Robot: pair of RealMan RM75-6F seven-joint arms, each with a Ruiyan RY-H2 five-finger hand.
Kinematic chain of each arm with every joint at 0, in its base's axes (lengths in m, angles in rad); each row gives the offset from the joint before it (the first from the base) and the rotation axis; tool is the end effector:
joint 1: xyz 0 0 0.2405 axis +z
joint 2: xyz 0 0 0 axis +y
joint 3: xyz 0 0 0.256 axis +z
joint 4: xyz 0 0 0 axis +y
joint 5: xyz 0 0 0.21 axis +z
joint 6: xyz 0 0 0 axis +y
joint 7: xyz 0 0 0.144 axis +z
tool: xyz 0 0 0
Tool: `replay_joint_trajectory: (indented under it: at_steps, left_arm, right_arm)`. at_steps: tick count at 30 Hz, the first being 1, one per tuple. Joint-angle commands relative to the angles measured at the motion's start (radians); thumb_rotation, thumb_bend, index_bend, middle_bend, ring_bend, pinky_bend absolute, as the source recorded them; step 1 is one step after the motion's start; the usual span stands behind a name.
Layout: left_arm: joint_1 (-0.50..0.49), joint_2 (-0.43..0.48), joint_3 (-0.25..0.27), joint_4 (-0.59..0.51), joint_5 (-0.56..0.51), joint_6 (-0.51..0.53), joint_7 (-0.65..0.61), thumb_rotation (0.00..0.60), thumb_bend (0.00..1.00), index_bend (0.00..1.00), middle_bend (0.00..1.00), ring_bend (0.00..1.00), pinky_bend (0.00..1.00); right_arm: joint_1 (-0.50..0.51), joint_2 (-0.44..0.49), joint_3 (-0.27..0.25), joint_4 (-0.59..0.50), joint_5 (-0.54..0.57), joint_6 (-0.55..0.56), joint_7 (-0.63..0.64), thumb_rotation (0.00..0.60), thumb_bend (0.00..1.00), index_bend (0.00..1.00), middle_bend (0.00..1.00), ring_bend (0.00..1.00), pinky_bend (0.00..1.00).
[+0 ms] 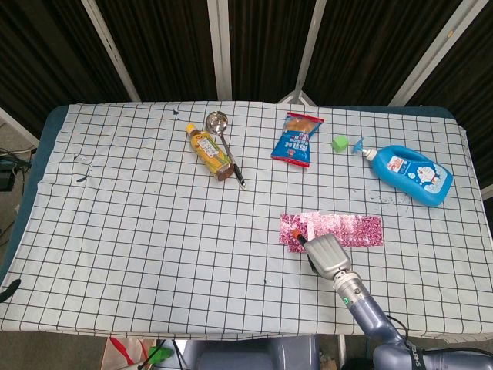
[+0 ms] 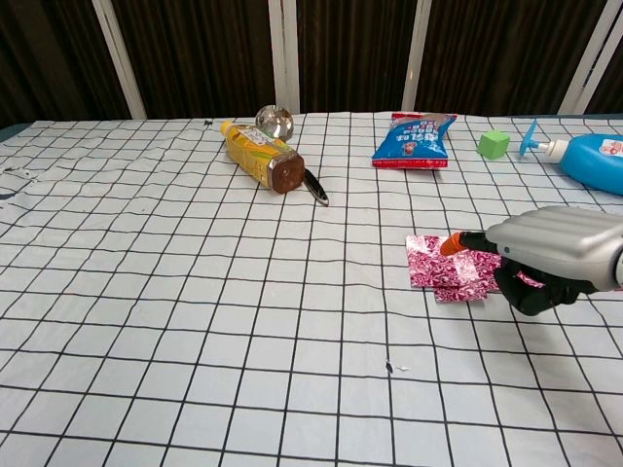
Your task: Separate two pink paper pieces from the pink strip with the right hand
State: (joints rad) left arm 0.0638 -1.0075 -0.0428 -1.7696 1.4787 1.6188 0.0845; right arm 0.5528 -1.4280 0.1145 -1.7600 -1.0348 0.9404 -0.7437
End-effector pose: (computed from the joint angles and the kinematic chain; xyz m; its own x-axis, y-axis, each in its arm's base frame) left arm -0.3069 0.1324 0.1975 0.4404 -0.0543 0.8962 0.8911 0.1479 -0.4290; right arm -0.1827 -0.2698 -0.0071 0.6283 -0.3639 0.6877 -0.7734 -0.3880 0.5013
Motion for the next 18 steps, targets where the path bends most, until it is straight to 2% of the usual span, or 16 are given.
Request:
replay_joint_trajectory:
  at_steps: [1, 18]
  left_arm:
    - [-0.001, 0.0, 0.0, 0.0, 0.0, -0.001, 0.001, 0.6, 0.28, 0.16, 0.03, 0.0, 0.08]
    - [-0.003, -0.001, -0.002, -0.001, -0.008, -0.003, 0.005, 0.6, 0.28, 0.16, 0.03, 0.0, 0.08]
  right_arm:
    - [0.019, -0.017, -0.007, 0.01, 0.029, 0.004, -0.016, 0.6, 0.84, 0.14, 0.85, 0.86, 0.63]
    - [0.087, -0.061, -0.044, 0.048, 0.135, 0.02, -0.048, 0.6, 0.84, 0.15, 0.85, 0.86, 0.63]
